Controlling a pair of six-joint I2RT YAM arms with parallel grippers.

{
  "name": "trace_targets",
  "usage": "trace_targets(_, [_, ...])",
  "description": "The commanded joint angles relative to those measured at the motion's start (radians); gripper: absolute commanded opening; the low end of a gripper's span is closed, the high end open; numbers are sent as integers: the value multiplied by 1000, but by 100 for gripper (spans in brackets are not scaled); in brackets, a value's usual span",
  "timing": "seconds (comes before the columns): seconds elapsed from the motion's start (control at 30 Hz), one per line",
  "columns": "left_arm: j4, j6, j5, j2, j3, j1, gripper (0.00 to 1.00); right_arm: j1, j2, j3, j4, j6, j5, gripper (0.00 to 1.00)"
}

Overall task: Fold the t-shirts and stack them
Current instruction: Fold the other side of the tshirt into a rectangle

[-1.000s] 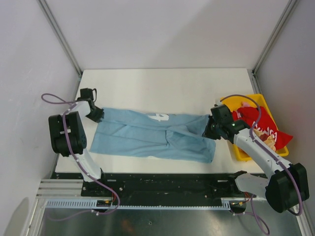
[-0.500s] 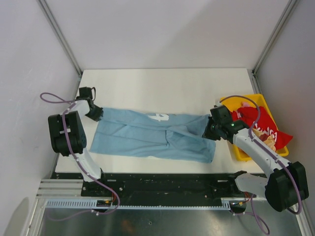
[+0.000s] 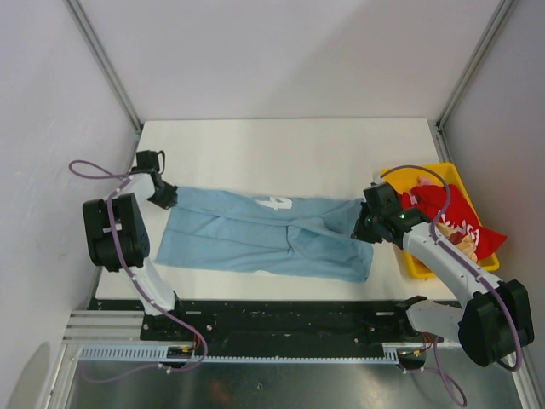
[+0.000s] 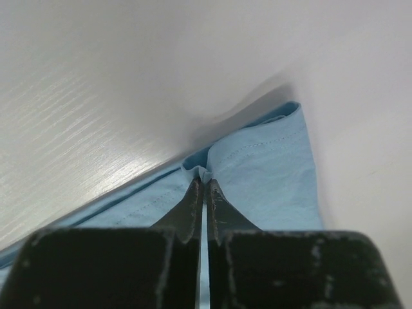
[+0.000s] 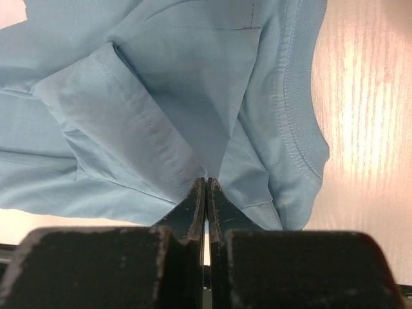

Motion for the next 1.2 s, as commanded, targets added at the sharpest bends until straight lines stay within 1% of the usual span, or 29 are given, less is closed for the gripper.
trace_targets(0.0, [16,22,-8,-113,-32,15,0,-6,-14,1,-23,0,52,0])
trace_targets(0.2, [17,44,-9,-191,-123,42,0,-35,-50,-12,-49,-18,55,0])
trace_targets(0.33, [17,55,-5,-191,-159,51,0,-38,-30,-47,-24,-20,30,0])
trace_targets(0.43, [18,61,5,-176,-155,52,0,-41,-11,-50,13,-26,6,0])
trace_targets(0.63, [19,73,20,-175,-135,51,0,-57,27,44,4,-50,-6,0])
trace_targets(0.87, [18,81,46,-188,-82,52,0,-74,59,233,-77,-107,29,0])
trace_targets(1.03, [18,83,49,-200,-104,53,0,-62,68,250,-125,-115,42,0])
trace_targets(1.17, [17,84,41,-211,-145,55,0,-24,39,200,-142,-100,48,0])
